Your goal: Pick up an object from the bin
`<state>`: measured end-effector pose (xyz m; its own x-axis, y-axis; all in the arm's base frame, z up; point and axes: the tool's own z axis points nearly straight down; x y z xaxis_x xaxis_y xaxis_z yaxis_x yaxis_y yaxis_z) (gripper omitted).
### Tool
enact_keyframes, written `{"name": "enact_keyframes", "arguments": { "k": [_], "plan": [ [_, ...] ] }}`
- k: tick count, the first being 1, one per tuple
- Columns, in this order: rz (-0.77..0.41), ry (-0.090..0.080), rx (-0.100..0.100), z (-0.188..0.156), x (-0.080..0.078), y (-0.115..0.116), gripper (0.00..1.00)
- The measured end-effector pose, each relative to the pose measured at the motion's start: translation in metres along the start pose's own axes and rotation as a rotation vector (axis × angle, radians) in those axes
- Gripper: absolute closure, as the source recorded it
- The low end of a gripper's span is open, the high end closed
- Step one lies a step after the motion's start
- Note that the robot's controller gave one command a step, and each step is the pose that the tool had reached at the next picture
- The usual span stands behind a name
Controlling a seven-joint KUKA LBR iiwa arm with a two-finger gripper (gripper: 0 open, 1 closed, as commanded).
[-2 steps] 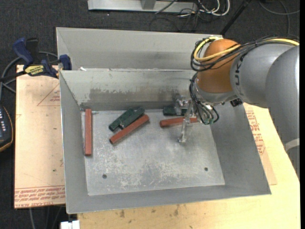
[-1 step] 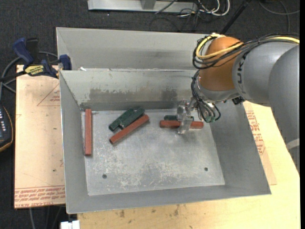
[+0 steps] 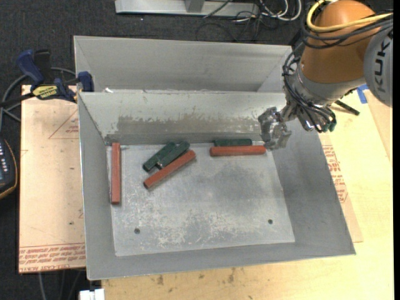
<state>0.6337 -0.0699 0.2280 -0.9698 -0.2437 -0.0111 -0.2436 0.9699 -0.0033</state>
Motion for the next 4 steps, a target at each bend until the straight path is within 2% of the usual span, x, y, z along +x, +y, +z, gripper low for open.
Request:
{"name": "enact_keyframes", "arguments": {
  "k": [1, 2, 3, 4],
  "plan": [
    [-0.095, 0.014, -0.008, 0.067, 0.006, 0.037, 1.00],
    [0.043, 0.009, -0.007, 0.068, -0.009, 0.110, 1.00],
    [0.047, 0.009, -0.004, 0.068, -0.008, 0.106, 0.00],
    [0.030, 0.006, -0.007, 0.161, -0.065, 0.173, 0.00]
  ]
}}
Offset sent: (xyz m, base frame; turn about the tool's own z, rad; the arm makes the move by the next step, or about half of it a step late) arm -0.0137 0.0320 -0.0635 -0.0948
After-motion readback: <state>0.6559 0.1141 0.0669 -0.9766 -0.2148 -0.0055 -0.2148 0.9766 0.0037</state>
